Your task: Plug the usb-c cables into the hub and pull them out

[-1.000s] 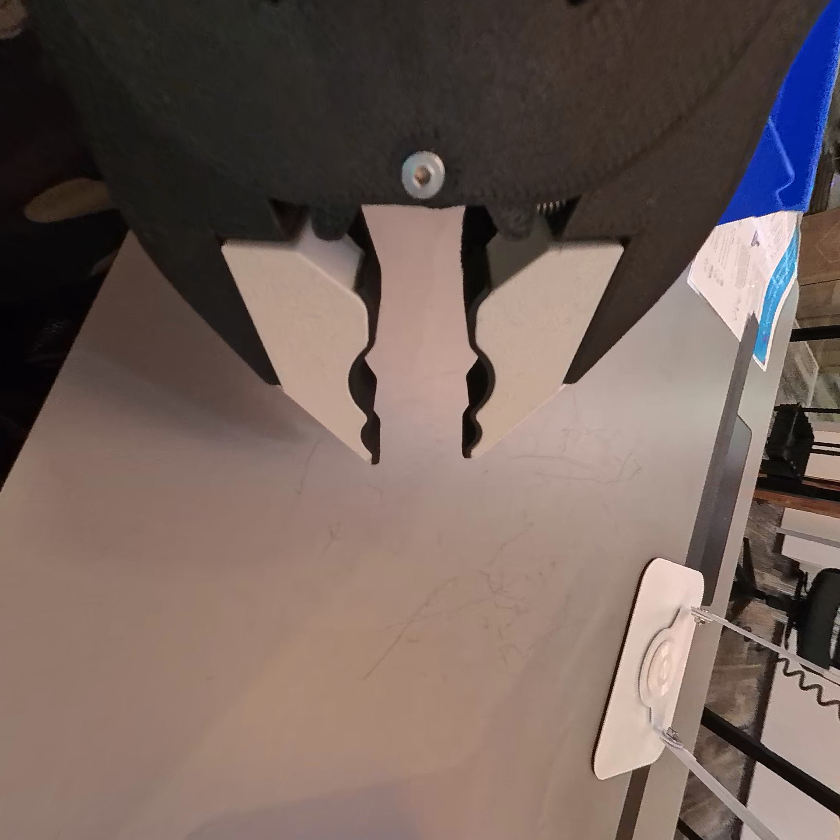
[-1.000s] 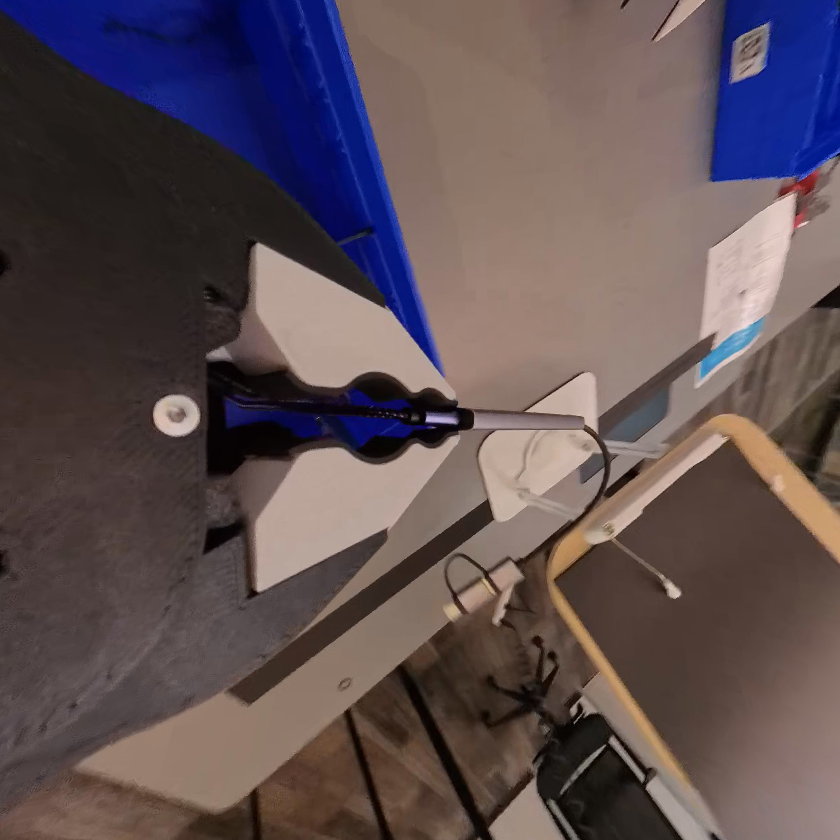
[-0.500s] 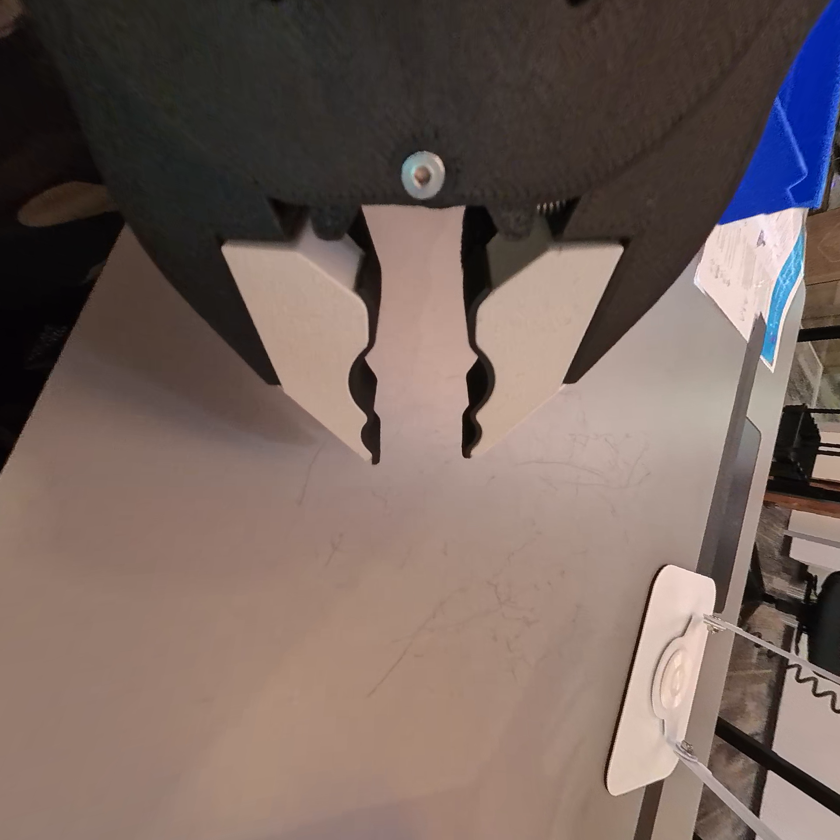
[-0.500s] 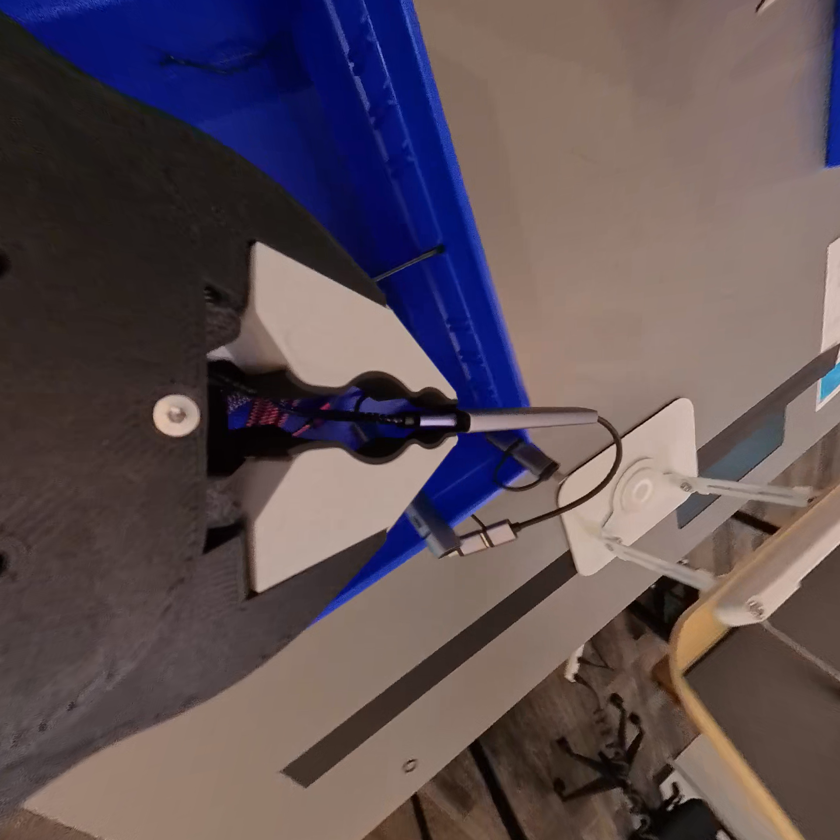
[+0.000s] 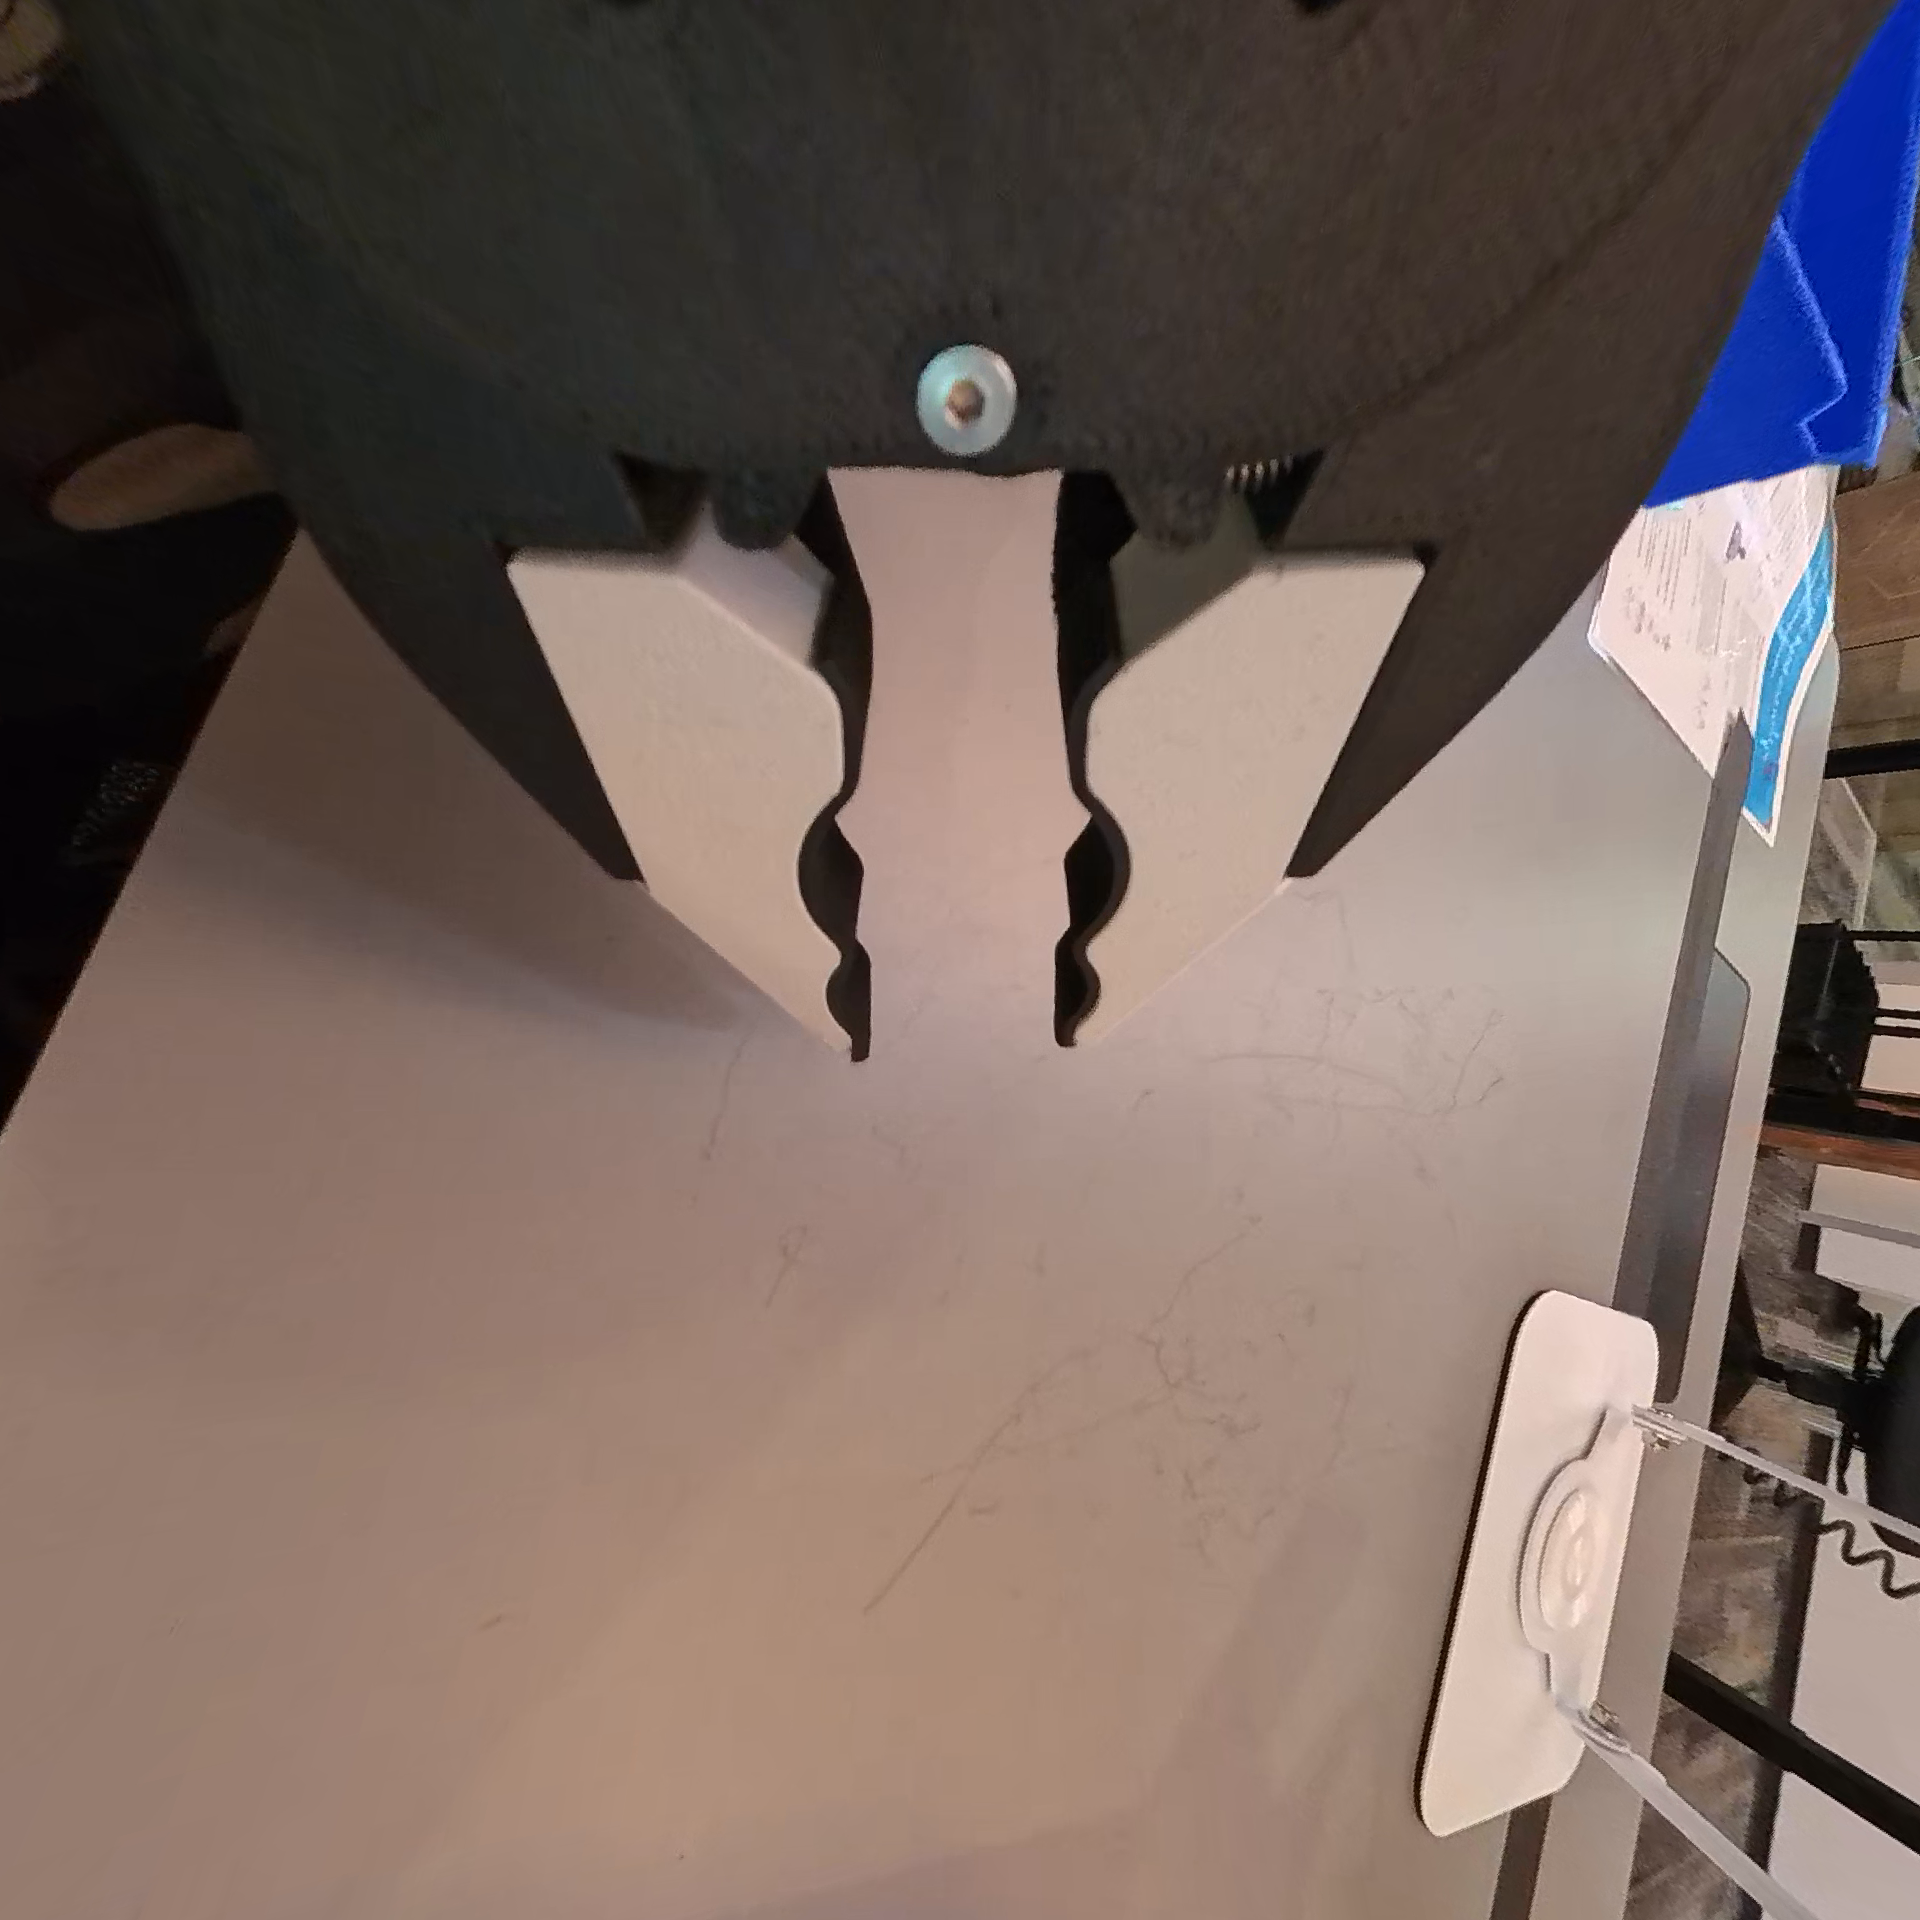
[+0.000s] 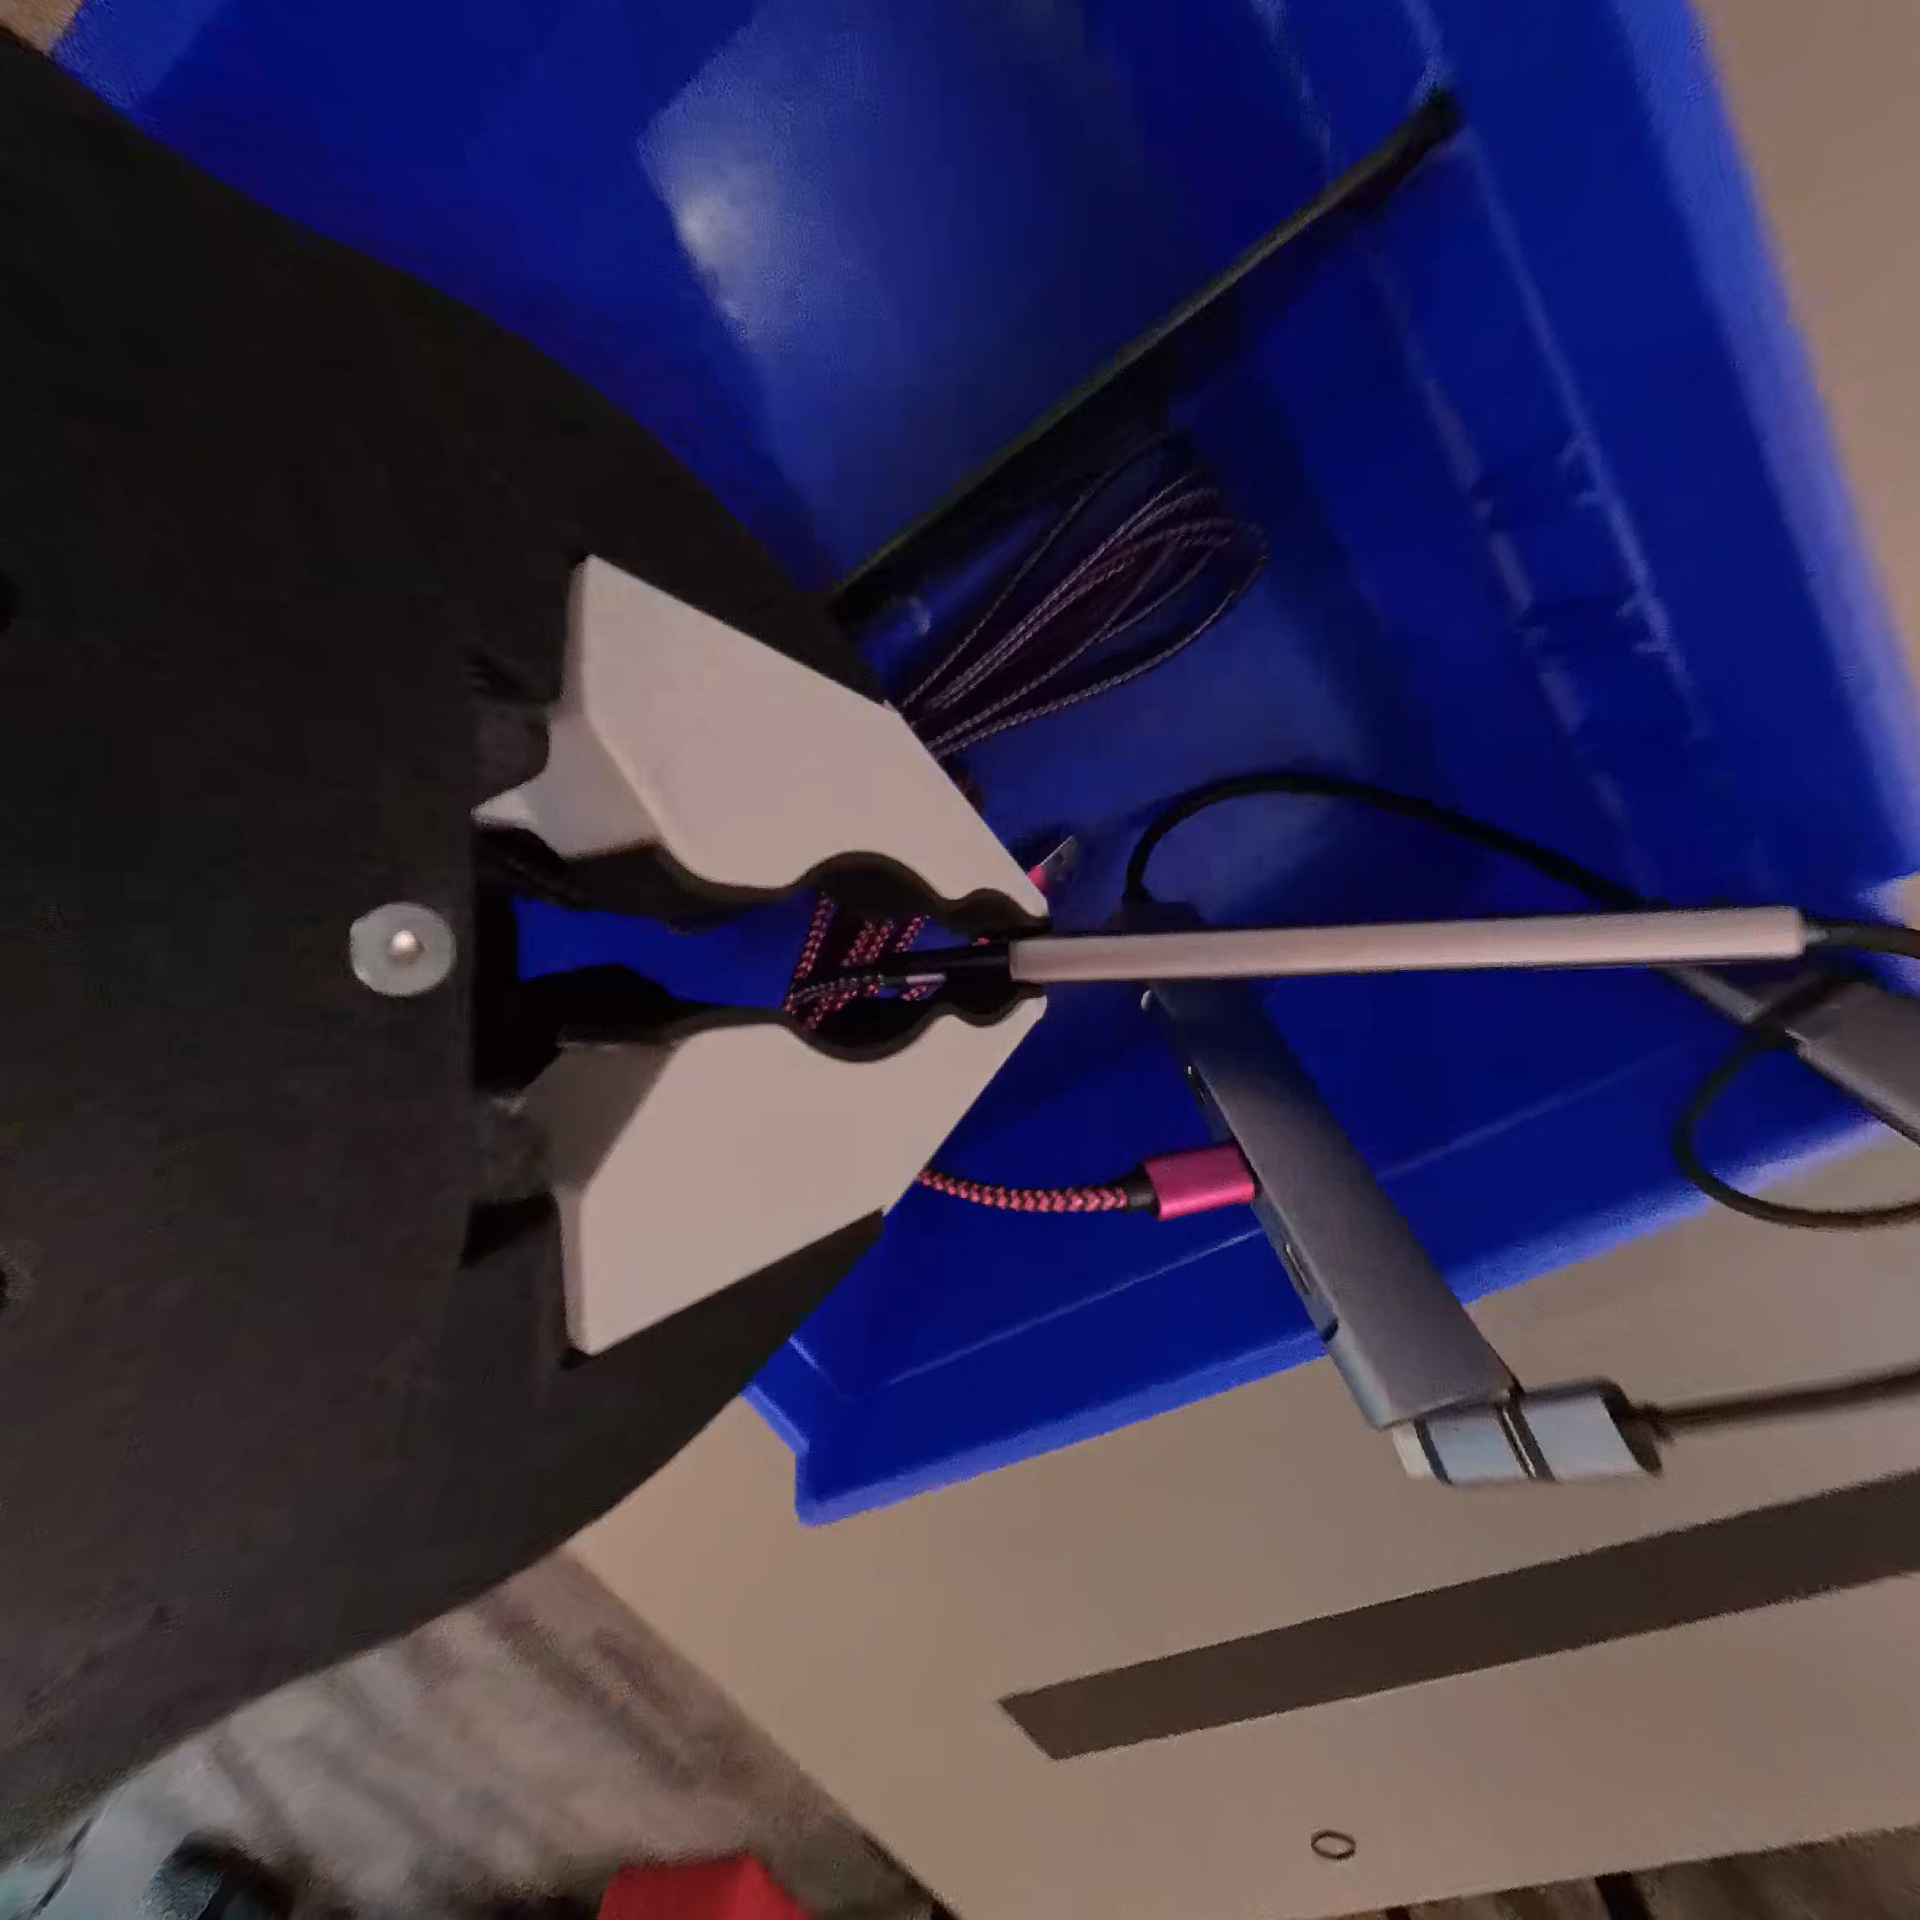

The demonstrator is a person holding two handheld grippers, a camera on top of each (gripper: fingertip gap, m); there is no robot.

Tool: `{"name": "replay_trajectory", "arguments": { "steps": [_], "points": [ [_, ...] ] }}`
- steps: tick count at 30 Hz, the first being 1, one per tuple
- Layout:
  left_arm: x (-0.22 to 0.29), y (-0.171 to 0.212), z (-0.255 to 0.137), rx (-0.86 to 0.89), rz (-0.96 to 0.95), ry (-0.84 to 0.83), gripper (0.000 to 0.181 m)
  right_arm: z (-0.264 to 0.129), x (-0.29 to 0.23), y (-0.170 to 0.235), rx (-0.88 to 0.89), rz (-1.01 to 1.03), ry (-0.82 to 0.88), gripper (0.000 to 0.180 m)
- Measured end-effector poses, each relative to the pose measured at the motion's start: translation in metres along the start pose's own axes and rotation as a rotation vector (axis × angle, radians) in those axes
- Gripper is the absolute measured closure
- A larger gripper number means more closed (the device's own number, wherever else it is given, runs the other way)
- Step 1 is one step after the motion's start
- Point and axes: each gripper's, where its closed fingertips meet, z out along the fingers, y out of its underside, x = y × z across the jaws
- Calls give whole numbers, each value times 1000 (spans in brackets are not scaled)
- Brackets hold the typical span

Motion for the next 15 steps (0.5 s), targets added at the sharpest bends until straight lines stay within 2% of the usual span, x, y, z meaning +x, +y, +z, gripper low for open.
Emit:
{"name": "replay_trajectory", "arguments": {
  "steps": [8, 15],
  "points": [
    [4, -3, 0, -1, 17, 7, 148, 24, 6, 17, -408, -212, 23, 173],
    [1, -3, -3, 4, 16, 6, 148, 59, 1, 30, -569, -261, -16, 172]
  ]
}}
